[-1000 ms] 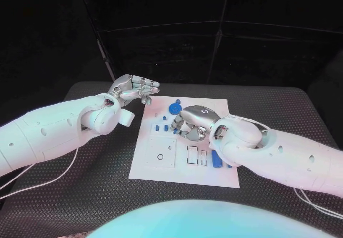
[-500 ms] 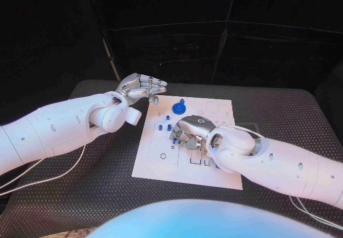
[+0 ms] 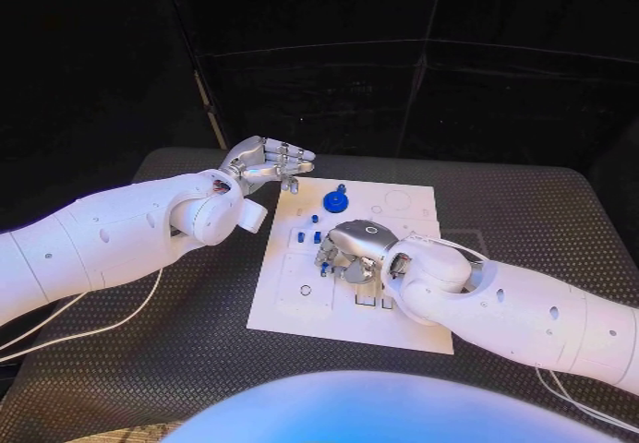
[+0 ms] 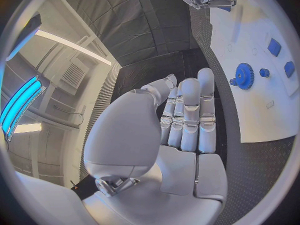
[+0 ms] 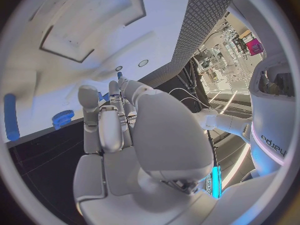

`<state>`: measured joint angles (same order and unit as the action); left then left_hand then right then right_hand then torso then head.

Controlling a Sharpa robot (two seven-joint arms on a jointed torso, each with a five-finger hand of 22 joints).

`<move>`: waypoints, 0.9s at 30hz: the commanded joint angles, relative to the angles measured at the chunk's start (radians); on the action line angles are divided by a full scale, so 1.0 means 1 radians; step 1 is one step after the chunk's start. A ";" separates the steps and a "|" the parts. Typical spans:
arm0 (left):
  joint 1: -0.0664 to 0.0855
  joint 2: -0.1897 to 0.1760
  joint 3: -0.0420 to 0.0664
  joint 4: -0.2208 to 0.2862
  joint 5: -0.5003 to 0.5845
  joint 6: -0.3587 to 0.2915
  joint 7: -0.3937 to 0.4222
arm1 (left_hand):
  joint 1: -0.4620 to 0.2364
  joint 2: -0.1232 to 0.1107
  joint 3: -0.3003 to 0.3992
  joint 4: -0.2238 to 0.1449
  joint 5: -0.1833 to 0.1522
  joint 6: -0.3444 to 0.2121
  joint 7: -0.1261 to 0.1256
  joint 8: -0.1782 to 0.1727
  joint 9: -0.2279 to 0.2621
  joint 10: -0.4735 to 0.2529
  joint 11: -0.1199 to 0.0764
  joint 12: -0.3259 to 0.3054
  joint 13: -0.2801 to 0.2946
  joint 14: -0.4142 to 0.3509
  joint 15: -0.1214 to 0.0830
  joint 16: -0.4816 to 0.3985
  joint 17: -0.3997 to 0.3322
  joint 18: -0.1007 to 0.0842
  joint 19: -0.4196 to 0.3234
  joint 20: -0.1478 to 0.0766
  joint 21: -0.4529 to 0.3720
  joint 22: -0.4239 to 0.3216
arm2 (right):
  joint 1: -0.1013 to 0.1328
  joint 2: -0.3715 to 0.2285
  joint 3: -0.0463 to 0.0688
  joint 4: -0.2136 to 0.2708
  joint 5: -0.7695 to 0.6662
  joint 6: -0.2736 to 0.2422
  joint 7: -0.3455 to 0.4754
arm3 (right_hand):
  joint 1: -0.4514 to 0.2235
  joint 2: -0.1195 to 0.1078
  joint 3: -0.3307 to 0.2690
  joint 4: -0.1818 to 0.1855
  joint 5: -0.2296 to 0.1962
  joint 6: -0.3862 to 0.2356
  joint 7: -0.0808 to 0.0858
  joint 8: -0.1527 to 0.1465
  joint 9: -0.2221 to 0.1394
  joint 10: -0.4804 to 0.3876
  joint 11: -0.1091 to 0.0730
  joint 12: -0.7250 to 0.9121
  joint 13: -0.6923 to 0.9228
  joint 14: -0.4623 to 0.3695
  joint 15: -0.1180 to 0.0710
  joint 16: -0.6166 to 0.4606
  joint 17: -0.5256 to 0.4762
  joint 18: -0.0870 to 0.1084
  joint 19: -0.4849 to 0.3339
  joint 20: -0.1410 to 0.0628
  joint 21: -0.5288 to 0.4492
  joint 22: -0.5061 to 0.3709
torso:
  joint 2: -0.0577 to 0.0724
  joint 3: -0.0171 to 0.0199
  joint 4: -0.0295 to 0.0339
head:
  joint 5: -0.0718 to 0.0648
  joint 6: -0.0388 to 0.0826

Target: Assemble the parts on the task board

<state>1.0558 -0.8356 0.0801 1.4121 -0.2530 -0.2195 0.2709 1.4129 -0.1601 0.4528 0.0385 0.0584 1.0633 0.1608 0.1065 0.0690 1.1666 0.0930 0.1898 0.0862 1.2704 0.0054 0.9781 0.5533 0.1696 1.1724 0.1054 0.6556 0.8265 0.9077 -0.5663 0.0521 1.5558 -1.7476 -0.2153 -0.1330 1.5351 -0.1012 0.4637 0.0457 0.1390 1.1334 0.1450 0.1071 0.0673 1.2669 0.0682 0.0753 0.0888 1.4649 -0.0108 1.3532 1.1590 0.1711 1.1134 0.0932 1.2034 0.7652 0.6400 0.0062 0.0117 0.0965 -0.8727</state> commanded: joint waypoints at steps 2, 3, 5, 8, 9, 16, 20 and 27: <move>0.002 0.001 0.001 0.000 0.007 0.014 0.008 | 0.005 0.007 0.000 -0.006 -0.004 -0.004 0.005 -0.001 -0.001 -0.008 -0.002 0.004 0.002 -0.004 0.000 -0.004 -0.001 0.013 -0.005 0.001 -0.006 -0.002 | 0.000 0.004 -0.001 -0.003 -0.015 0.018 0.007 | -0.011 -0.002 0.007 -0.001 0.000 0.007 0.002 -0.001 0.002 0.003 0.004 -0.005 0.001 0.036 0.000 0.001 -0.001 -0.019 -0.005 0.002 -0.001 -0.001 | 0.000 0.0000 0.0002 | 0.002 0.000; 0.002 0.001 0.001 0.000 0.007 0.014 0.007 | 0.005 0.007 0.000 -0.006 -0.004 -0.004 0.005 -0.001 -0.001 -0.008 -0.002 0.005 0.002 -0.004 0.000 -0.004 -0.001 0.013 -0.005 0.001 -0.006 -0.002 | 0.000 0.004 -0.001 -0.004 -0.017 0.020 0.007 | -0.011 -0.002 0.007 -0.001 0.000 0.007 0.002 -0.001 0.002 0.003 0.004 -0.005 0.001 0.036 0.000 0.001 -0.001 -0.019 -0.005 0.002 -0.001 -0.001 | 0.000 0.0001 0.0000 | 0.002 0.000; 0.002 0.001 0.001 0.000 0.007 0.015 0.007 | 0.004 0.007 0.000 -0.006 -0.004 -0.005 0.005 -0.001 -0.001 -0.009 -0.001 0.005 0.002 -0.005 0.001 -0.004 -0.002 0.013 -0.005 0.001 -0.006 -0.002 | 0.000 0.005 -0.001 -0.006 -0.019 0.024 0.005 | -0.011 -0.002 0.007 -0.001 0.000 0.007 0.002 -0.001 0.002 0.003 0.004 -0.005 0.001 0.036 0.000 0.001 -0.001 -0.019 -0.005 0.002 -0.001 -0.001 | -0.001 -0.0002 0.0000 | 0.002 0.000; 0.002 0.002 0.001 -0.001 0.007 0.017 0.006 | 0.004 0.007 0.000 -0.006 -0.004 -0.005 0.005 -0.001 -0.001 -0.009 -0.001 0.005 0.002 -0.005 0.001 -0.004 -0.002 0.013 -0.005 0.001 -0.006 -0.002 | 0.000 0.005 -0.001 -0.008 -0.022 0.029 0.003 | -0.015 -0.002 0.007 -0.002 -0.001 0.007 0.002 -0.002 0.002 0.002 0.004 -0.005 0.001 0.036 0.000 0.000 -0.001 -0.018 -0.006 0.002 -0.002 -0.002 | -0.001 -0.0004 0.0000 | 0.005 0.000; 0.002 0.002 0.001 -0.001 0.007 0.017 0.006 | 0.004 0.007 0.000 -0.006 -0.004 -0.005 0.005 -0.001 -0.001 -0.009 -0.001 0.005 0.001 -0.005 0.001 -0.004 -0.002 0.013 -0.005 0.001 -0.007 -0.002 | 0.000 0.005 -0.001 -0.008 -0.023 0.030 0.003 | -0.015 -0.002 0.007 -0.002 -0.001 0.007 0.002 -0.002 0.002 0.002 0.004 -0.005 0.001 0.036 0.000 0.000 -0.001 -0.018 -0.006 0.002 -0.002 -0.002 | 0.000 -0.0004 0.0001 | 0.003 0.000; 0.002 0.002 0.001 -0.003 0.007 0.019 0.005 | 0.004 0.007 0.000 -0.006 -0.004 -0.006 0.006 -0.001 -0.001 -0.010 -0.001 0.005 0.001 -0.005 0.001 -0.004 -0.002 0.013 -0.006 0.001 -0.007 -0.002 | -0.001 0.010 -0.002 -0.014 -0.032 0.049 -0.002 | -0.019 -0.001 0.007 -0.003 -0.003 0.007 0.002 -0.002 0.002 0.002 0.004 -0.006 0.001 0.036 0.001 0.000 -0.003 -0.018 -0.007 0.002 -0.002 -0.003 | 0.000 0.0000 0.0002 | 0.005 0.000; 0.002 0.002 0.001 -0.003 0.007 0.019 0.004 | 0.004 0.007 0.000 -0.006 -0.004 -0.006 0.006 -0.001 -0.001 -0.010 -0.001 0.005 0.001 -0.005 0.001 -0.004 -0.002 0.013 -0.006 0.001 -0.007 -0.002 | -0.001 0.012 -0.003 -0.017 -0.038 0.059 -0.004 | -0.020 -0.001 0.007 -0.003 -0.003 0.007 0.002 -0.002 0.002 0.002 0.004 -0.006 0.001 0.036 0.001 0.000 -0.003 -0.018 -0.007 0.002 -0.002 -0.003 | 0.000 -0.0004 -0.0002 | 0.005 0.000; 0.002 0.002 0.001 -0.005 0.007 0.020 0.004 | 0.004 0.007 0.000 -0.006 -0.004 -0.006 0.006 -0.001 -0.001 -0.010 -0.001 0.005 0.001 -0.005 0.001 -0.004 -0.002 0.013 -0.006 0.001 -0.007 -0.002 | -0.002 0.015 -0.016 -0.018 -0.052 0.066 -0.014 | -0.033 -0.004 0.007 -0.008 -0.012 0.001 0.004 -0.007 0.001 -0.007 0.006 -0.010 0.000 0.035 0.002 -0.002 -0.007 -0.017 -0.011 0.004 -0.006 -0.009 | -0.001 -0.0001 -0.0004 | 0.006 0.000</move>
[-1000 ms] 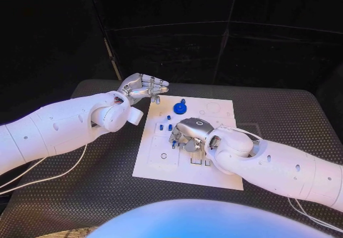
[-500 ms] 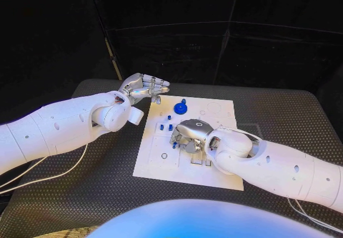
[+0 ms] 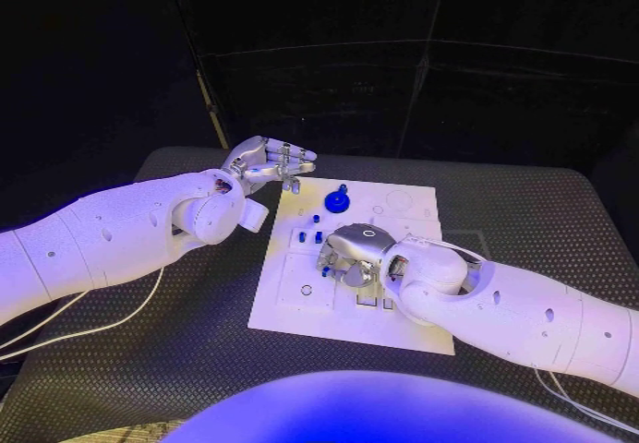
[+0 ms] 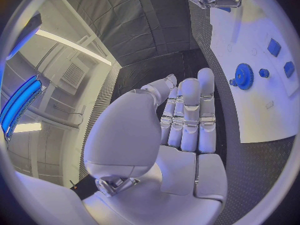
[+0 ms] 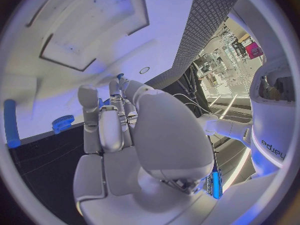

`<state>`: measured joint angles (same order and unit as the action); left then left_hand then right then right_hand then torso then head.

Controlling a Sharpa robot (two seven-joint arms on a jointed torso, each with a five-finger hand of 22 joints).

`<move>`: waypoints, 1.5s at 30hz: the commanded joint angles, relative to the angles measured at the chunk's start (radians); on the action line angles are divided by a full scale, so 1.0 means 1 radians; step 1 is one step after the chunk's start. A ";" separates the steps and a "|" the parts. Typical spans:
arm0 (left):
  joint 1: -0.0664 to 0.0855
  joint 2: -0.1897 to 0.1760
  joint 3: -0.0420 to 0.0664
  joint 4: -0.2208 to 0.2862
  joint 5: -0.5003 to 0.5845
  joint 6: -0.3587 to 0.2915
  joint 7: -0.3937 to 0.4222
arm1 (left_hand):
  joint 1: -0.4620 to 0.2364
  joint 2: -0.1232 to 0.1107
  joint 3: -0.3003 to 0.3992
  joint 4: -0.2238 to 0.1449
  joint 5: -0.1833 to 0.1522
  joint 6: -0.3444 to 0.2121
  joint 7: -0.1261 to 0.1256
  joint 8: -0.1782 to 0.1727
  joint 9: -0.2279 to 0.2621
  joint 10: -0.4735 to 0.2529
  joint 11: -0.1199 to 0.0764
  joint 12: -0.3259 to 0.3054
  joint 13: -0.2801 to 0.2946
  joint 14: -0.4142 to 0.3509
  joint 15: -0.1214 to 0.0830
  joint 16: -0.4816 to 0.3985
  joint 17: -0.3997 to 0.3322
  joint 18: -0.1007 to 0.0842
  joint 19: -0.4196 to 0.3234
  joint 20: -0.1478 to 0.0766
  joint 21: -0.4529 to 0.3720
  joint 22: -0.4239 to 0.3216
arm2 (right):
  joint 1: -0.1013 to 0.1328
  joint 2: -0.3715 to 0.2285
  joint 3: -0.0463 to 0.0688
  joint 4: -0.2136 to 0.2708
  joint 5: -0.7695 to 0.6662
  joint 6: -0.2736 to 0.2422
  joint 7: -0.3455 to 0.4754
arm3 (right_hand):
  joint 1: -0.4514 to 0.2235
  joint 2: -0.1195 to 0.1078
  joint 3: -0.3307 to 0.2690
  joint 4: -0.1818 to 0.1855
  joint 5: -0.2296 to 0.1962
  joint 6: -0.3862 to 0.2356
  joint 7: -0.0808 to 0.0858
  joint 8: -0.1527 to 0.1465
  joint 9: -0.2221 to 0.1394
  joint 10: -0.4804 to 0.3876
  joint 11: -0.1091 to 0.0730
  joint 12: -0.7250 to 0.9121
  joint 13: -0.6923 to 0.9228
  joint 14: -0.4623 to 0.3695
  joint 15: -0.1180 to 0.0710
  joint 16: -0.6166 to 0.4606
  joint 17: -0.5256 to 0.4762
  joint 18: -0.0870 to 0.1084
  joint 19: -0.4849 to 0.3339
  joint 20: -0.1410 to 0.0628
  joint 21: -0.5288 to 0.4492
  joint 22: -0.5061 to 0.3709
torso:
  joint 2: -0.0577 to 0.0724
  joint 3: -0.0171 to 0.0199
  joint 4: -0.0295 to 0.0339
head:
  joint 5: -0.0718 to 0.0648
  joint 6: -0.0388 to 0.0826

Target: Assemble the parts on the task board

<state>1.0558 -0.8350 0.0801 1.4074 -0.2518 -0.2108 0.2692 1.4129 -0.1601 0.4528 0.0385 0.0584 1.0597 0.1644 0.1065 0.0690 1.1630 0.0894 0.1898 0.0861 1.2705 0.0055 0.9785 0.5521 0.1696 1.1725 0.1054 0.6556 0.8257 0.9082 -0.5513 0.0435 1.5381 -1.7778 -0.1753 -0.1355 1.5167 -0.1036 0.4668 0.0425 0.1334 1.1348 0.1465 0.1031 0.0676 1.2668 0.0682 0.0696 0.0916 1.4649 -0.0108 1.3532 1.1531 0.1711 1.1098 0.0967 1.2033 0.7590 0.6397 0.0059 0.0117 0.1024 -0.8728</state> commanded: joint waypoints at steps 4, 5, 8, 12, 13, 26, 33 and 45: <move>0.002 0.001 0.001 -0.001 0.006 0.012 0.005 | 0.004 0.007 0.000 -0.006 -0.004 -0.002 0.002 -0.001 -0.002 -0.006 0.003 0.005 0.002 -0.005 0.001 -0.005 -0.001 0.013 -0.006 0.001 -0.007 -0.001 | -0.002 0.003 -0.017 -0.003 -0.029 0.035 -0.021 | -0.047 -0.016 -0.007 -0.002 0.007 -0.022 0.012 -0.016 -0.002 -0.048 0.016 -0.010 -0.012 0.032 0.012 -0.006 -0.010 -0.017 -0.016 0.007 -0.014 -0.015 | 0.000 -0.0002 0.0008 | -0.002 0.000; 0.002 0.001 0.001 -0.001 0.006 0.012 0.005 | 0.004 0.007 0.000 -0.006 -0.004 -0.002 0.002 -0.001 -0.002 -0.006 0.003 0.005 0.002 -0.005 0.001 -0.005 -0.001 0.013 -0.006 0.001 -0.007 -0.001 | -0.002 0.004 -0.019 -0.004 -0.030 0.035 -0.023 | -0.057 -0.021 -0.010 -0.001 0.010 -0.030 0.015 -0.020 -0.002 -0.066 0.021 -0.011 -0.017 0.032 0.016 -0.007 -0.012 -0.016 -0.018 0.010 -0.017 -0.020 | 0.000 -0.0002 0.0009 | -0.002 0.000; 0.002 0.001 0.001 -0.001 0.006 0.012 0.005 | 0.004 0.007 0.000 -0.006 -0.004 -0.002 0.002 -0.001 -0.002 -0.006 0.003 0.005 0.002 -0.005 0.001 -0.005 -0.001 0.013 -0.006 0.001 -0.007 -0.001 | -0.002 0.006 -0.022 -0.006 -0.033 0.025 -0.029 | -0.076 -0.033 -0.016 -0.001 0.014 -0.043 0.023 -0.027 -0.002 -0.113 0.033 -0.011 -0.027 0.030 0.025 -0.010 -0.018 -0.015 -0.023 0.019 -0.024 -0.029 | 0.000 0.0004 -0.0005 | 0.000 0.000; 0.002 0.000 0.001 -0.001 0.006 0.013 0.004 | 0.004 0.007 0.000 -0.006 -0.004 -0.002 0.002 -0.001 -0.002 -0.006 0.003 0.005 0.002 -0.005 0.001 -0.005 -0.001 0.013 -0.006 0.001 -0.007 -0.001 | -0.002 0.004 -0.023 -0.006 -0.037 0.007 -0.033 | -0.086 -0.040 -0.019 -0.004 0.014 -0.053 0.028 -0.031 -0.002 -0.147 0.041 -0.011 -0.029 0.029 0.031 -0.011 -0.022 -0.013 -0.025 0.026 -0.029 -0.036 | -0.001 0.0000 -0.0006 | -0.001 0.000; 0.002 0.000 0.001 -0.002 0.006 0.013 0.003 | 0.004 0.007 0.000 -0.006 -0.004 -0.002 0.002 -0.001 -0.002 -0.006 0.003 0.005 0.002 -0.005 0.001 -0.005 -0.001 0.013 -0.006 0.001 -0.007 -0.001 | -0.002 0.004 -0.024 -0.005 -0.037 -0.001 -0.033 | -0.087 -0.041 -0.020 -0.005 0.014 -0.056 0.029 -0.032 -0.002 -0.153 0.043 -0.011 -0.029 0.028 0.033 -0.011 -0.023 -0.013 -0.026 0.027 -0.030 -0.037 | -0.001 0.0000 -0.0008 | 0.000 0.000; 0.001 -0.004 0.001 -0.001 0.006 0.018 0.000 | 0.003 0.008 -0.001 -0.007 -0.004 -0.004 0.003 -0.002 -0.002 -0.008 0.003 0.006 0.002 -0.007 0.001 -0.006 -0.003 0.013 -0.006 0.002 -0.008 -0.002 | -0.010 -0.049 -0.024 0.051 -0.030 -0.140 -0.011 | -0.098 -0.055 -0.040 -0.025 0.024 -0.119 0.033 -0.042 -0.004 -0.236 0.055 0.001 -0.028 0.020 0.044 -0.022 -0.046 -0.002 -0.061 0.040 -0.066 -0.099 | 0.000 0.0011 0.0002 | -0.008 0.000; 0.001 -0.009 0.001 -0.002 0.006 0.021 -0.002 | 0.003 0.008 -0.001 -0.007 -0.004 -0.004 0.003 -0.002 -0.002 -0.008 0.003 0.006 0.002 -0.007 0.001 -0.006 -0.003 0.013 -0.006 0.002 -0.008 -0.002 | -0.011 -0.140 -0.013 0.133 -0.007 -0.203 -0.012 | -0.101 -0.059 -0.047 -0.029 0.025 -0.126 0.029 -0.041 -0.003 -0.234 0.052 0.010 -0.026 0.018 0.042 -0.026 -0.052 -0.001 -0.060 0.039 -0.068 -0.101 | -0.003 0.0002 -0.0035 | -0.014 0.000; 0.001 -0.007 0.001 -0.006 0.006 0.027 -0.003 | 0.003 0.009 -0.001 -0.007 -0.004 -0.004 0.003 -0.002 -0.002 -0.009 0.003 0.007 0.002 -0.008 0.002 -0.007 -0.005 0.013 -0.007 0.002 -0.009 -0.002 | -0.009 -0.278 0.124 0.174 0.078 -0.122 -0.092 | -0.125 -0.071 -0.094 -0.023 0.024 -0.154 0.012 -0.040 -0.002 -0.244 0.043 0.030 -0.026 0.016 0.036 -0.032 -0.064 -0.001 -0.057 0.034 -0.078 -0.108 | -0.001 -0.0013 0.0012 | -0.038 0.000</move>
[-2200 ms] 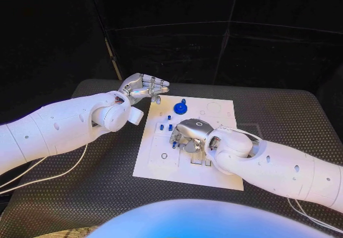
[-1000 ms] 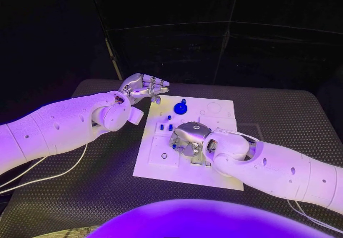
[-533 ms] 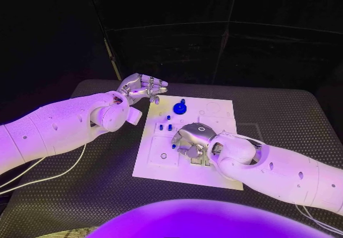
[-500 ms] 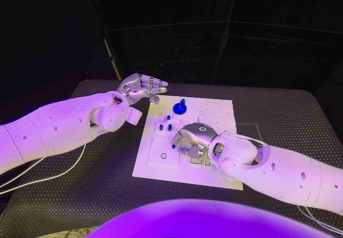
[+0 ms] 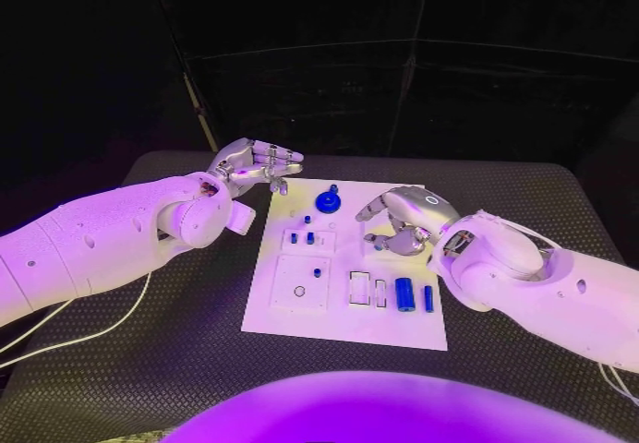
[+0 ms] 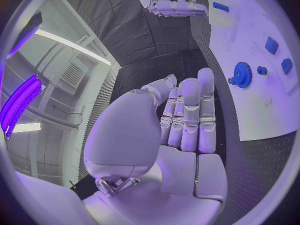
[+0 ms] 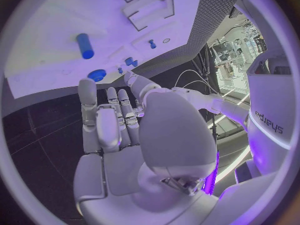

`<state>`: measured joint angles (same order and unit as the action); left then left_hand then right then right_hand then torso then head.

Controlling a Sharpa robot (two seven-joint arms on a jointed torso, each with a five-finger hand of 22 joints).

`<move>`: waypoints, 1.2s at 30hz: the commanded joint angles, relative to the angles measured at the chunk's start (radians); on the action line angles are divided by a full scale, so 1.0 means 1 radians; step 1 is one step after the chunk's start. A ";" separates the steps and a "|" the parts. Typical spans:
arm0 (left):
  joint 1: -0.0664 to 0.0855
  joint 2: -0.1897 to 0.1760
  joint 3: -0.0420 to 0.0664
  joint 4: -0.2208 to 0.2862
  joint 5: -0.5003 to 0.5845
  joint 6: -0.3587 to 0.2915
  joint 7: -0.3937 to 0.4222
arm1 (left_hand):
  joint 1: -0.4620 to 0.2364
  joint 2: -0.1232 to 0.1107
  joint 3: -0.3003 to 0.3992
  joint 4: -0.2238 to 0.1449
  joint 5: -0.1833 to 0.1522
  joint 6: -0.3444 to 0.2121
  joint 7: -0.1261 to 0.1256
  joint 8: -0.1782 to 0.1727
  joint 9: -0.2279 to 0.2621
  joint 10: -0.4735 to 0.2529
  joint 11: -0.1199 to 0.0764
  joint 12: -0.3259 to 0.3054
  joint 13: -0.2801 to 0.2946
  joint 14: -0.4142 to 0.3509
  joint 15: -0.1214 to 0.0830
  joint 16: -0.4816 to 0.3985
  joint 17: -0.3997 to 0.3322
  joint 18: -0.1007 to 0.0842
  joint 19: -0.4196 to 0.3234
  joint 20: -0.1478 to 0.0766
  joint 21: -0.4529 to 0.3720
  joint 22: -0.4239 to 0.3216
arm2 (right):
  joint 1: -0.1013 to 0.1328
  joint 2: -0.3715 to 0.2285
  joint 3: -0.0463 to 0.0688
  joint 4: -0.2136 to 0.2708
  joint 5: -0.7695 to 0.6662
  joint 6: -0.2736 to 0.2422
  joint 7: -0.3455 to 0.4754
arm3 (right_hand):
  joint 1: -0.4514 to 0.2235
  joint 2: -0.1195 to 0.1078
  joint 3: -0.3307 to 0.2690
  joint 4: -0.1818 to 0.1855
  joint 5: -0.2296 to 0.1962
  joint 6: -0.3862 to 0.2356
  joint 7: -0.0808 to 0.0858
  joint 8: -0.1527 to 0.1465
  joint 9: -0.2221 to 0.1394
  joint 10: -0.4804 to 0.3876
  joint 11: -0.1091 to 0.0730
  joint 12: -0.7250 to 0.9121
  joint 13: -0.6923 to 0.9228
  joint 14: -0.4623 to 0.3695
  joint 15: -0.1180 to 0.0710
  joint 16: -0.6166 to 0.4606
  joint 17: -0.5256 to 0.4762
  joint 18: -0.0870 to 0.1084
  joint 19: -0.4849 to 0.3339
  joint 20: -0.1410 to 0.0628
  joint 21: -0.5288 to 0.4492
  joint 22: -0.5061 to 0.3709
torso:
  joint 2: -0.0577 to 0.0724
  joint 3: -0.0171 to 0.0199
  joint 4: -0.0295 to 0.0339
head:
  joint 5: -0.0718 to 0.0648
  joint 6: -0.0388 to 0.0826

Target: Assemble the parts on the task board

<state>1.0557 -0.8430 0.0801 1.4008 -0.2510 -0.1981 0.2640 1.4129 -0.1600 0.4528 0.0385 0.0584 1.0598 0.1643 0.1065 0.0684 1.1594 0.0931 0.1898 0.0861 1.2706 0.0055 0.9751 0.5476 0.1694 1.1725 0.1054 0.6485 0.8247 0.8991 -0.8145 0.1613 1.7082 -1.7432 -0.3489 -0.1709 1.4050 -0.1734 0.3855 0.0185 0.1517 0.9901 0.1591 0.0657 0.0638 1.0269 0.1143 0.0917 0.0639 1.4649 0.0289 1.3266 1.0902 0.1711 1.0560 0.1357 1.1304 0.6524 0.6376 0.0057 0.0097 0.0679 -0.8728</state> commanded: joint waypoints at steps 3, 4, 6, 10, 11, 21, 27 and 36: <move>0.001 0.002 0.001 0.000 0.005 0.015 0.002 | 0.003 0.009 -0.001 -0.007 -0.004 -0.004 0.003 -0.002 -0.001 -0.005 0.000 0.007 0.002 -0.008 0.002 -0.003 -0.001 0.013 -0.007 0.002 -0.002 -0.001 | 0.001 -0.039 0.016 -0.001 0.046 0.115 -0.089 | -0.018 -0.004 -0.050 0.004 0.007 -0.019 -0.010 -0.002 0.002 -0.013 -0.004 0.018 0.002 0.017 -0.005 -0.006 -0.002 -0.002 -0.002 -0.006 -0.012 -0.007 | 0.002 -0.0008 0.0038 | -0.005 0.000; 0.001 0.003 0.001 0.000 0.005 0.015 0.001 | 0.003 0.009 -0.001 -0.007 -0.004 -0.004 0.003 -0.002 -0.001 -0.005 0.000 0.007 0.002 -0.008 0.002 -0.003 -0.001 0.013 -0.007 0.002 -0.002 -0.001 | 0.001 -0.046 0.018 -0.003 0.046 0.135 -0.098 | -0.018 -0.004 -0.061 0.005 0.007 -0.021 -0.012 -0.002 0.002 -0.015 -0.004 0.021 0.002 0.017 -0.005 -0.006 -0.002 -0.001 -0.002 -0.006 -0.014 -0.010 | 0.003 -0.0003 0.0033 | -0.005 0.000; 0.001 0.003 0.001 0.000 0.005 0.015 0.001 | 0.003 0.009 -0.001 -0.007 -0.004 -0.004 0.003 -0.002 -0.001 -0.005 0.000 0.007 0.002 -0.008 0.002 -0.003 -0.001 0.013 -0.007 0.002 -0.002 -0.001 | 0.001 -0.054 0.021 -0.007 0.042 0.170 -0.110 | -0.016 -0.003 -0.081 0.007 0.006 -0.023 -0.016 -0.001 0.003 -0.019 -0.004 0.027 0.002 0.017 -0.005 -0.007 -0.005 -0.001 -0.003 -0.006 -0.019 -0.015 | 0.003 -0.0002 0.0025 | -0.004 0.000; 0.001 0.003 0.001 0.000 0.005 0.015 0.001 | 0.003 0.009 -0.001 -0.007 -0.004 -0.004 0.003 -0.002 -0.001 -0.005 0.000 0.007 0.002 -0.008 0.002 -0.003 -0.001 0.013 -0.007 0.002 -0.002 -0.001 | 0.001 -0.055 0.023 -0.016 0.037 0.221 -0.120 | -0.013 0.002 -0.104 0.010 0.008 -0.023 -0.019 0.000 0.003 -0.024 -0.004 0.034 0.002 0.015 -0.006 -0.012 -0.014 0.000 -0.004 -0.006 -0.026 -0.023 | 0.003 0.0004 0.0018 | -0.004 0.000; 0.001 0.004 0.001 0.000 0.005 0.015 0.001 | 0.003 0.009 -0.001 -0.007 -0.004 -0.004 0.003 -0.002 -0.001 -0.005 0.000 0.007 0.002 -0.008 0.002 -0.003 -0.001 0.013 -0.007 0.002 -0.002 -0.001 | 0.001 -0.053 0.024 -0.019 0.036 0.229 -0.121 | -0.012 0.004 -0.106 0.010 0.009 -0.023 -0.018 0.000 0.003 -0.024 -0.004 0.035 0.002 0.014 -0.006 -0.013 -0.015 0.000 -0.004 -0.007 -0.027 -0.024 | 0.002 0.0001 0.0022 | -0.005 0.000; 0.001 0.004 0.001 0.000 0.005 0.016 0.001 | 0.003 0.009 -0.001 -0.007 -0.004 -0.004 0.003 -0.002 -0.001 -0.005 0.000 0.007 0.002 -0.008 0.002 -0.003 -0.001 0.013 -0.007 0.002 -0.002 -0.001 | 0.001 -0.012 0.024 -0.056 0.030 0.250 -0.107 | 0.003 0.028 -0.121 0.013 0.015 -0.016 -0.011 0.002 0.004 -0.007 -0.009 0.057 0.003 0.014 -0.009 -0.018 -0.023 -0.001 0.004 -0.009 -0.028 -0.022 | 0.002 0.0009 0.0025 | -0.001 0.000; 0.001 0.004 0.001 -0.002 0.005 0.016 0.001 | 0.003 0.009 -0.001 -0.007 -0.004 -0.004 0.003 -0.002 -0.001 -0.005 0.000 0.007 0.002 -0.008 0.002 -0.003 -0.001 0.013 -0.007 0.002 -0.002 -0.001 | 0.001 0.008 0.023 -0.072 0.030 0.271 -0.093 | 0.010 0.049 -0.119 0.022 0.016 0.002 -0.013 0.005 0.005 0.055 -0.023 0.083 0.002 0.017 -0.020 -0.017 -0.019 -0.006 0.026 -0.018 -0.014 0.004 | 0.003 0.0002 0.0026 | -0.002 0.000; 0.001 0.005 0.001 -0.002 0.005 0.020 -0.002 | 0.004 0.010 -0.001 -0.008 -0.004 -0.004 0.002 -0.001 -0.001 -0.006 0.000 0.008 0.002 -0.007 0.002 -0.001 0.003 0.013 -0.007 0.002 -0.003 -0.002 | 0.001 0.027 0.022 -0.092 0.029 0.285 -0.079 | 0.017 0.071 -0.092 0.037 0.013 0.044 -0.015 0.015 0.008 0.135 -0.037 0.089 0.001 0.026 -0.032 -0.001 0.007 -0.011 0.049 -0.030 0.004 0.034 | 0.002 0.0008 0.0024 | -0.003 0.000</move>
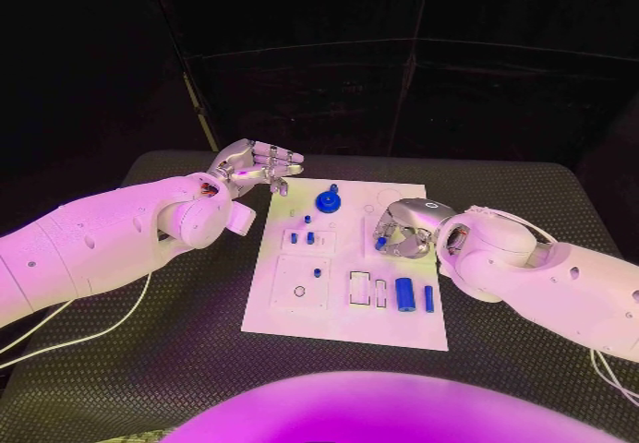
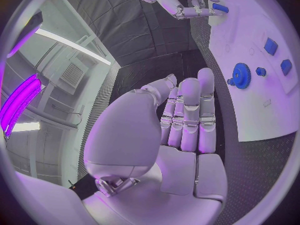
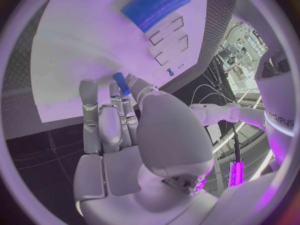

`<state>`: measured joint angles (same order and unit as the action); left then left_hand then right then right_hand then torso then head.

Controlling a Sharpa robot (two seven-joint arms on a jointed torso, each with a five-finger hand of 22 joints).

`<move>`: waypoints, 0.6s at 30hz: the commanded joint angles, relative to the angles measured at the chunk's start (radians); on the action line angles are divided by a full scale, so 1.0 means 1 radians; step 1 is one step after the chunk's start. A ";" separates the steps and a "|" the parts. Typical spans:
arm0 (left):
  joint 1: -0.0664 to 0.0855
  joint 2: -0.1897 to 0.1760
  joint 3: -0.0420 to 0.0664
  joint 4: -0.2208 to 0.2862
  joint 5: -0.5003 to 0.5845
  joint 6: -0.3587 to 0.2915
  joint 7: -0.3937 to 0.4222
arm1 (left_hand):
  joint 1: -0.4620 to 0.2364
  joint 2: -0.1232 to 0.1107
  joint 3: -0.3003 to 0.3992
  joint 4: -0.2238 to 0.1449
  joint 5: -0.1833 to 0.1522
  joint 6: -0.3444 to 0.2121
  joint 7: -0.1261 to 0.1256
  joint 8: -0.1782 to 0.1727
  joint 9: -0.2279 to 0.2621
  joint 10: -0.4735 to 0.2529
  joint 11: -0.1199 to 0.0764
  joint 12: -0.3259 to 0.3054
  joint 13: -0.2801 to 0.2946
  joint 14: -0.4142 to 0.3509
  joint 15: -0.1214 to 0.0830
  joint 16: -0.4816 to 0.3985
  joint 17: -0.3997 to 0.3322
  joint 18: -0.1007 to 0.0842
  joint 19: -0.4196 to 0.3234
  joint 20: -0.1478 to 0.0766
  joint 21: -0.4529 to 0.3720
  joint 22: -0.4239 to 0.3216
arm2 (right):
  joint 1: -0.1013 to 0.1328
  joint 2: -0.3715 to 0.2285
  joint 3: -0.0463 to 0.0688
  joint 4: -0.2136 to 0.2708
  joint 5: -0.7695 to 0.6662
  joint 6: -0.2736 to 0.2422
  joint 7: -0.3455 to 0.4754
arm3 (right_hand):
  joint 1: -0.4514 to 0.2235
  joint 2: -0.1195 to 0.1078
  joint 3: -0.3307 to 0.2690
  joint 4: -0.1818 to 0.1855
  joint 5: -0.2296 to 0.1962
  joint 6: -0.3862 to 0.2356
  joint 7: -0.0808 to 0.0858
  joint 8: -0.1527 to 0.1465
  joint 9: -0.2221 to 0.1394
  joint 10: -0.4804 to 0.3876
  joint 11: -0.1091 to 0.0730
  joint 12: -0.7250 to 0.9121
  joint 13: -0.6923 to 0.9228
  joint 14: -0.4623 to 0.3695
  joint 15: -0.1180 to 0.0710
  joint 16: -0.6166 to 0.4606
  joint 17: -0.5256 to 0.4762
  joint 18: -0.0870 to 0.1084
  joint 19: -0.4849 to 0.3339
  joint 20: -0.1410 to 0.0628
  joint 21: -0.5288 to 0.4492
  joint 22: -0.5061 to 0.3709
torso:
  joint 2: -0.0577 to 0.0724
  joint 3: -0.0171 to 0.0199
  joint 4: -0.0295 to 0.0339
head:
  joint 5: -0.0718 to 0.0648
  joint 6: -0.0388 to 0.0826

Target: Assemble the parts on the task board

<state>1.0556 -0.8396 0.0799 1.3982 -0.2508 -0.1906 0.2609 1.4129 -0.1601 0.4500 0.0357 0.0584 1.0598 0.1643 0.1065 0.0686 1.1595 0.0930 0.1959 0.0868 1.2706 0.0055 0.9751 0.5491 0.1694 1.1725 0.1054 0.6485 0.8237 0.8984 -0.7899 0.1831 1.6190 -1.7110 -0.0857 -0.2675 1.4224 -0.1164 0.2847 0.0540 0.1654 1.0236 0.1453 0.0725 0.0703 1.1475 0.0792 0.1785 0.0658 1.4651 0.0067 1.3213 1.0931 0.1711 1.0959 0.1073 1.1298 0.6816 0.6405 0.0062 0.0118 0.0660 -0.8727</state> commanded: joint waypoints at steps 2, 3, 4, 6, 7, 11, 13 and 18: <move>0.001 0.002 0.001 0.000 0.005 0.013 0.001 | 0.004 0.010 0.002 -0.005 -0.004 -0.004 0.002 -0.001 -0.001 -0.006 0.000 0.002 0.001 -0.007 0.002 -0.001 0.001 0.013 -0.007 0.002 -0.003 -0.001 | 0.001 0.006 0.000 -0.006 -0.003 0.020 0.020 | 0.004 0.021 0.018 0.004 -0.003 0.030 -0.001 0.014 0.004 0.027 -0.004 0.000 -0.001 0.028 -0.012 0.008 0.010 -0.012 0.013 -0.003 0.009 0.011 | -0.001 0.0002 0.0005 | -0.001 0.000; 0.001 0.002 0.001 0.000 0.005 0.013 0.001 | 0.004 0.010 0.002 -0.005 -0.004 -0.004 0.002 -0.001 -0.001 -0.006 0.000 0.002 0.001 -0.007 0.002 -0.001 0.001 0.013 -0.007 0.002 -0.003 -0.001 | 0.001 0.007 0.000 -0.008 -0.003 0.019 0.021 | 0.005 0.024 0.021 0.005 -0.005 0.035 -0.001 0.016 0.004 0.031 -0.004 0.000 -0.001 0.028 -0.012 0.009 0.011 -0.013 0.014 -0.004 0.010 0.013 | -0.001 0.0003 0.0005 | -0.001 0.000; 0.001 0.002 0.001 0.000 0.005 0.013 0.001 | 0.004 0.010 0.002 -0.005 -0.004 -0.004 0.002 -0.001 -0.001 -0.006 0.000 0.002 0.001 -0.007 0.002 -0.001 0.001 0.013 -0.007 0.002 -0.003 -0.001 | 0.001 0.009 0.000 -0.010 -0.003 0.017 0.022 | 0.007 0.026 0.024 0.006 -0.007 0.042 -0.001 0.018 0.005 0.036 -0.005 -0.001 0.000 0.029 -0.013 0.010 0.013 -0.013 0.016 -0.005 0.011 0.015 | -0.001 0.0002 0.0003 | -0.001 0.000; 0.001 0.002 0.001 0.000 0.005 0.014 0.001 | 0.004 0.010 0.002 -0.005 -0.004 -0.004 0.002 -0.001 -0.001 -0.006 0.000 0.002 0.001 -0.007 0.002 -0.001 0.001 0.013 -0.007 0.002 -0.003 -0.001 | 0.001 0.013 0.000 -0.013 -0.003 0.014 0.023 | 0.009 0.029 0.031 0.008 -0.011 0.051 -0.002 0.019 0.004 0.045 -0.006 -0.005 0.000 0.030 -0.014 0.013 0.017 -0.014 0.018 -0.006 0.014 0.018 | -0.001 0.0002 0.0001 | -0.002 0.000; 0.001 0.002 0.001 -0.001 0.005 0.014 0.001 | 0.004 0.010 0.002 -0.005 -0.004 -0.004 0.002 -0.001 -0.001 -0.006 0.000 0.002 0.001 -0.007 0.002 -0.001 0.001 0.013 -0.007 0.002 -0.003 -0.001 | 0.001 0.015 0.000 -0.015 -0.003 0.013 0.022 | 0.011 0.030 0.034 0.008 -0.013 0.055 -0.002 0.019 0.004 0.048 -0.007 -0.007 0.000 0.030 -0.015 0.013 0.018 -0.014 0.019 -0.006 0.014 0.019 | -0.001 0.0002 0.0000 | -0.002 0.000; 0.001 0.003 0.001 -0.001 0.005 0.014 0.000 | 0.004 0.010 0.002 -0.005 -0.004 -0.004 0.002 -0.001 -0.001 -0.006 0.000 0.002 0.001 -0.007 0.002 -0.001 0.001 0.013 -0.007 0.002 -0.003 -0.001 | 0.001 0.019 0.000 -0.019 -0.010 -0.002 0.018 | 0.018 0.040 0.048 0.009 -0.022 0.077 -0.006 0.024 0.005 0.067 -0.012 -0.011 0.001 0.031 -0.018 0.018 0.024 -0.015 0.023 -0.009 0.019 0.026 | -0.001 0.0002 0.0002 | -0.002 0.000; 0.001 0.003 0.001 -0.001 0.005 0.014 0.000 | 0.004 0.010 0.002 -0.005 -0.004 -0.004 0.002 -0.001 -0.001 -0.006 0.000 0.002 0.001 -0.007 0.002 -0.001 0.001 0.013 -0.007 0.002 -0.003 -0.001 | 0.001 0.019 0.000 -0.018 -0.016 -0.021 0.018 | 0.022 0.051 0.058 0.010 -0.035 0.090 -0.009 0.029 0.007 0.078 -0.014 -0.011 0.002 0.032 -0.020 0.020 0.027 -0.015 0.025 -0.011 0.021 0.029 | -0.001 0.0000 -0.0004 | -0.001 0.000; 0.001 0.002 0.001 -0.002 0.005 0.015 -0.001 | 0.004 0.010 0.002 -0.005 -0.004 -0.004 0.002 -0.001 -0.001 -0.006 0.000 0.002 0.001 -0.007 0.002 -0.001 0.001 0.013 -0.007 0.002 -0.003 -0.001 | 0.001 0.012 -0.001 -0.001 -0.032 -0.097 0.022 | 0.035 0.073 0.085 0.007 -0.057 0.109 -0.013 0.035 0.008 0.098 -0.019 -0.016 0.004 0.035 -0.025 0.028 0.040 -0.018 0.034 -0.016 0.031 0.044 | -0.002 0.0004 -0.0013 | 0.001 0.000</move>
<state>1.0556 -0.8384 0.0799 1.3959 -0.2507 -0.1869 0.2584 1.4129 -0.1600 0.4500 0.0357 0.0584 1.0598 0.1643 0.1065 0.0687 1.1595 0.0930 0.1959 0.0867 1.2706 0.0055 0.9751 0.5490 0.1694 1.1725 0.1054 0.6485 0.8239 0.8981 -0.7773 0.1821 1.6088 -1.7234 -0.1088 -0.2594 1.4502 -0.0647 0.3663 0.0609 0.1138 1.1246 0.1353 0.1020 0.0731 1.2401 0.0590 0.1656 0.0686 1.4686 -0.0111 1.3477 1.1329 0.1710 1.1241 0.0929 1.1578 0.7245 0.6394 0.0064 0.0116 0.0654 -0.8726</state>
